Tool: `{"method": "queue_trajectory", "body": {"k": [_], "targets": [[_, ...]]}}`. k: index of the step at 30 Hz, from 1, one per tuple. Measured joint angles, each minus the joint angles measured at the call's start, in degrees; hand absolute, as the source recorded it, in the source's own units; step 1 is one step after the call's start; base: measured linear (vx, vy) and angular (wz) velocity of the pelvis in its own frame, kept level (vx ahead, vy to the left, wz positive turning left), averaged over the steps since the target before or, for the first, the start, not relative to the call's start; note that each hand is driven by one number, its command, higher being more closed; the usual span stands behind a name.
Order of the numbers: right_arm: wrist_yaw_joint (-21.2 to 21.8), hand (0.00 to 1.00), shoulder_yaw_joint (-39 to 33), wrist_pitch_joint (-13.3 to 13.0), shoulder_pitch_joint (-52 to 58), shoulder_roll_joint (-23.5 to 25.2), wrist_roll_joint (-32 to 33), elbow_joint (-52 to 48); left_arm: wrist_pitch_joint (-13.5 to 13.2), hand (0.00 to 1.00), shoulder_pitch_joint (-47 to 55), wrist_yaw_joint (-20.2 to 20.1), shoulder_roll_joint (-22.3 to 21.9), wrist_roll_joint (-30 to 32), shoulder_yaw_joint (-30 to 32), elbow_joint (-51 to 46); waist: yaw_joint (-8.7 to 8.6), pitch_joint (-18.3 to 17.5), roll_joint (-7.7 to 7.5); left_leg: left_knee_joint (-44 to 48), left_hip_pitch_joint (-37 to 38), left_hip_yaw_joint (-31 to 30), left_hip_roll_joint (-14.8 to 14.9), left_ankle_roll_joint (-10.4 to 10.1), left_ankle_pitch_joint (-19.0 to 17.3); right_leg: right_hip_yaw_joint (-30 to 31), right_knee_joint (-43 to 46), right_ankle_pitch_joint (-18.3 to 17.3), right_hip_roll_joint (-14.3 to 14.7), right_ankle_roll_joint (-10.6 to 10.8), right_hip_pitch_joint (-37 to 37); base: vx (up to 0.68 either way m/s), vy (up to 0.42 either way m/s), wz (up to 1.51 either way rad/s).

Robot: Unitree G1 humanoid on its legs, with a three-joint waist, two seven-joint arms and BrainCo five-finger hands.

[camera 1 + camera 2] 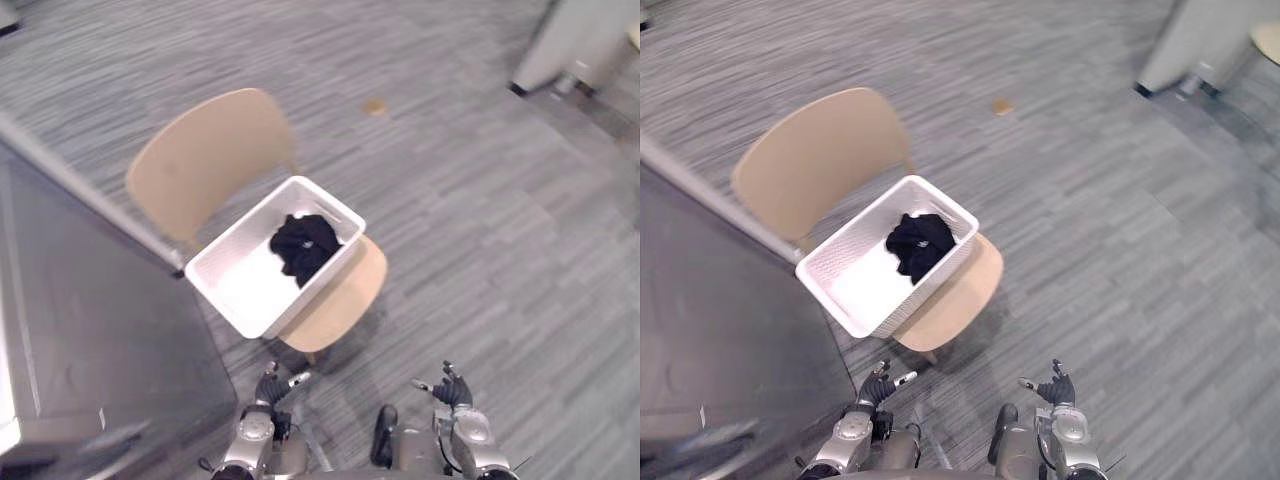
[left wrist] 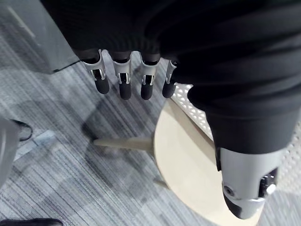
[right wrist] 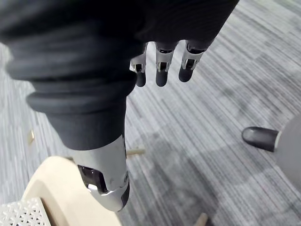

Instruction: Pick up the laundry basket with both hands and put the clothes into the washing machine.

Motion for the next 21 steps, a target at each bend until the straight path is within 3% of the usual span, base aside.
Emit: {"method": "queue_trajectory", "body": {"k": [1, 2, 3, 5, 7, 8, 10, 11, 12, 13, 14, 16, 17, 18, 19, 20, 21], "targets": [[-0.2, 0.00, -0.3, 0.0, -0.4, -0.5, 0.0, 0.0, 0.0, 0.00, 0.0, 0.0, 0.2, 0.0, -0.7, 0.0, -0.26, 0.0, -0.38, -0.9, -2.0, 12.0, 2.2, 1.3, 0.5, -3.2, -1.7, 0.0, -0.6, 0.0, 1.9, 0.09, -0.011, 1.71], [-0.3, 0.00, -0.6, 0.0, -1.3, -0.8, 0.1, -0.1, 0.0, 0.00, 0.0, 0.0, 0.7, 0.0, -1.5, 0.0, -0.25, -0.4, 0.19, -2.2, -3.1, 22.0, 4.1, 5.2, 3.0, -5.0, -2.3, 0.0, -0.7, 0.0, 2.3, 0.09, 0.027, 1.48], [-0.3, 0.00, -0.6, 0.1, -2.0, -0.7, 0.4, 0.0, 0.0, 0.00, 0.0, 0.0, 1.3, 0.0, -1.7, 0.1, -0.33, -0.4, 0.09, -2.1, -3.0, 24.8, 4.2, 5.9, 3.2, -5.7, -2.6, 0.0, -1.0, 0.1, 2.5, 0.11, 0.129, 0.86], [-0.3, 0.00, 0.1, 0.0, -2.6, 0.1, 0.5, -0.6, 0.0, 0.00, 0.6, 0.1, 3.2, 0.0, -1.7, 0.1, 1.02, -0.7, -1.70, -2.0, -3.4, 26.0, 3.2, 6.3, 3.6, -7.1, -3.4, 0.5, -2.0, 0.8, 3.1, 0.11, 0.156, 0.41], [-0.2, 0.00, 0.6, 0.0, -2.5, 1.3, 0.4, -1.2, 0.0, 0.00, 2.0, 0.1, 5.1, 0.0, -1.4, 0.5, 0.98, -1.4, -2.72, -1.0, -3.2, 25.0, 1.8, 7.2, 3.0, -7.5, -1.0, 0.4, -3.9, 0.9, 3.6, 0.13, 0.185, 0.37], [-0.3, 0.00, 0.4, 0.0, -2.5, 1.3, -0.3, -1.8, -0.1, 0.00, 2.4, 0.1, 5.5, 0.0, -0.7, 0.7, 0.62, -1.4, -2.71, -0.2, -2.5, 25.1, 1.0, 8.6, 2.1, -6.8, 5.8, -0.3, -6.6, 2.0, 2.1, 0.12, 0.226, 0.30], [-0.4, 0.00, 0.3, 0.2, -2.5, 1.2, -1.0, -2.8, -0.2, 0.00, 2.4, 0.1, 5.7, 0.0, 0.0, 1.5, 0.53, -1.3, -2.86, 0.7, -1.6, 25.0, 0.0, 9.8, 1.2, -5.1, 15.1, 0.0, -9.6, 2.0, -0.6, 0.10, 0.194, 0.30], [-1.2, 0.00, 0.4, 0.2, -1.6, 1.1, -1.5, -5.1, -0.2, 0.00, 2.5, 0.1, 5.9, 0.0, 0.7, 1.8, 0.32, -1.3, -2.96, 0.9, -0.1, 24.3, -0.9, 10.4, -0.2, -1.1, 23.9, 1.9, -11.9, 1.2, -3.5, 0.11, 0.151, 0.32], [-1.5, 0.00, 0.4, 0.2, -1.4, 1.0, -1.5, -5.9, -0.2, 0.00, 2.7, 0.2, 6.0, 0.0, 0.7, 1.8, 0.20, -1.3, -2.94, 0.9, 0.6, 23.8, -1.0, 10.7, -0.7, 1.2, 27.3, 3.5, -12.3, 0.7, -4.9, 0.18, 0.167, 0.45], [-2.0, 0.00, 0.4, 0.2, -0.5, 0.8, -2.3, -8.5, -0.2, 0.00, 3.0, 0.2, 6.2, 0.1, 0.7, 1.8, -0.82, -1.2, -2.78, 0.8, 1.7, 22.1, -1.1, 11.1, -1.7, 6.2, 32.7, 2.1, -11.7, 1.7, -8.0, 0.18, 0.103, 0.62], [-2.6, 0.00, 0.4, 0.1, 0.6, 0.7, -3.7, -12.7, -0.2, 0.00, 3.0, 0.3, 6.8, 0.1, 1.1, 1.8, -1.30, -1.1, -2.58, 0.0, 2.2, 20.2, -1.0, 11.3, -2.0, 11.2, 33.3, -3.2, -9.0, 2.5, -10.2, 0.17, 0.064, 0.68], [-2.9, 0.00, 0.3, 0.0, 1.6, -1.0, -5.4, -17.6, -0.2, 0.00, 2.9, 0.5, 7.2, 0.1, 2.4, 1.7, -1.88, -1.3, -2.80, -1.1, 2.4, 18.0, -0.8, 11.0, -1.8, 15.6, 26.6, -6.1, -4.8, 3.1, -12.1, 0.15, -0.037, 0.70], [-3.9, 0.00, -0.4, 0.0, 2.1, -2.0, -6.9, -20.5, -0.3, 0.00, 3.2, 1.2, 7.1, 0.1, 2.8, 1.7, -2.38, -1.3, -2.79, -1.2, 2.4, 16.6, -0.7, 10.4, -1.5, 18.2, 18.1, -6.1, -2.3, 3.5, -12.1, 0.15, -0.081, 0.66], [-4.3, 0.00, -1.1, -0.1, 2.4, -2.1, -7.4, -21.9, -0.3, 0.00, 3.4, 1.3, 7.2, 0.1, 2.9, 1.7, -2.57, -1.5, -3.19, -1.2, 2.4, 16.3, -0.8, 10.2, -1.3, 18.9, 14.3, -5.7, -1.6, 3.6, -12.1, 0.16, -0.121, 0.64], [-5.2, 0.00, -2.1, 0.0, 4.0, -2.1, -8.9, -25.8, -0.4, 0.00, 3.9, 1.3, 7.3, 0.1, 2.9, 1.8, -2.57, -2.0, -3.97, -1.0, 2.5, 15.6, -1.5, 9.6, -1.1, 19.3, 6.2, -0.9, -0.7, 3.2, -11.6, 0.19, -0.155, 0.64], [-5.4, 0.00, -3.0, 0.0, 5.4, -3.1, -11.2, -29.2, -0.4, 0.00, 4.2, 1.4, 6.5, 0.2, 3.4, 2.1, -3.17, -1.9, -2.33, -1.3, 3.0, 14.3, -0.4, 7.8, -1.0, 18.8, 5.3, 2.0, 0.2, 2.1, -10.4, 0.21, -0.137, 0.52], [-5.4, 0.00, -3.0, 0.1, 6.0, -3.4, -12.2, -30.9, -0.6, 0.00, 4.8, 1.4, 6.2, 0.3, 3.4, 1.9, -3.02, -2.2, -1.79, -1.6, 3.1, 14.4, 0.2, 7.2, -0.7, 18.4, 4.6, 2.3, 0.8, 1.7, -10.0, 0.29, -0.172, 0.15]]}}
